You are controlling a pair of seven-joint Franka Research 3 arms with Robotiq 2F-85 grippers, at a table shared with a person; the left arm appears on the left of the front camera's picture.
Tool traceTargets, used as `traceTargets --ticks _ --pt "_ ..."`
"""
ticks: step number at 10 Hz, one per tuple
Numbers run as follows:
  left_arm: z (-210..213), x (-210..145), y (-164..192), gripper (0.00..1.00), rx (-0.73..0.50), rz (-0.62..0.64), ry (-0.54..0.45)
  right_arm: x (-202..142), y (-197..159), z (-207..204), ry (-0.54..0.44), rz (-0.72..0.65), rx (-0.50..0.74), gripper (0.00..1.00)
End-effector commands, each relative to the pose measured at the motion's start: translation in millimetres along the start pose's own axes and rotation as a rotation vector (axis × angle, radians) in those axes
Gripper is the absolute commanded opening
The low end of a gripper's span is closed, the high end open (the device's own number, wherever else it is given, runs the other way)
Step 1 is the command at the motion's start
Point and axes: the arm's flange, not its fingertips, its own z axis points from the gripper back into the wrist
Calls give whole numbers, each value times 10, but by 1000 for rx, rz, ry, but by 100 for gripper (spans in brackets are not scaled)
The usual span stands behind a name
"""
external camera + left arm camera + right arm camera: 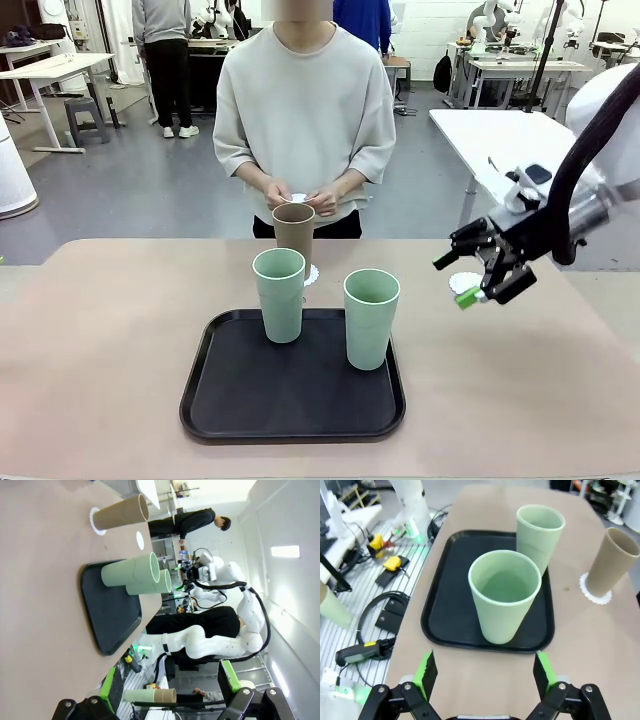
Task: Place coasters on the table and set cups on them.
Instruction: Take one Reusable plastic cup from the Flat Tray and place it on a coaster set by the human.
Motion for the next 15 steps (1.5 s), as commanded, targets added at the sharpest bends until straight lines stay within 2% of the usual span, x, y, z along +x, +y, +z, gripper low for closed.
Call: traceTargets --ticks 1,5,7,10,15 --pt "19 -4 -21 100 2 3 -5 -299 -26 -191 -60 64 18 100" --pt "19 -4 -21 100 2 3 -5 -627 -85 -281 -278 107 -59 100" --pt "19 -4 -21 100 2 3 -5 -720 -181 -385 -344 90 -75 100" --pt "19 -4 -21 100 2 3 -5 -732 -231 -475 -352 28 -54 100" --pt "19 -4 -21 100 2 3 -5 -724 -159 -429 -336 53 -49 100"
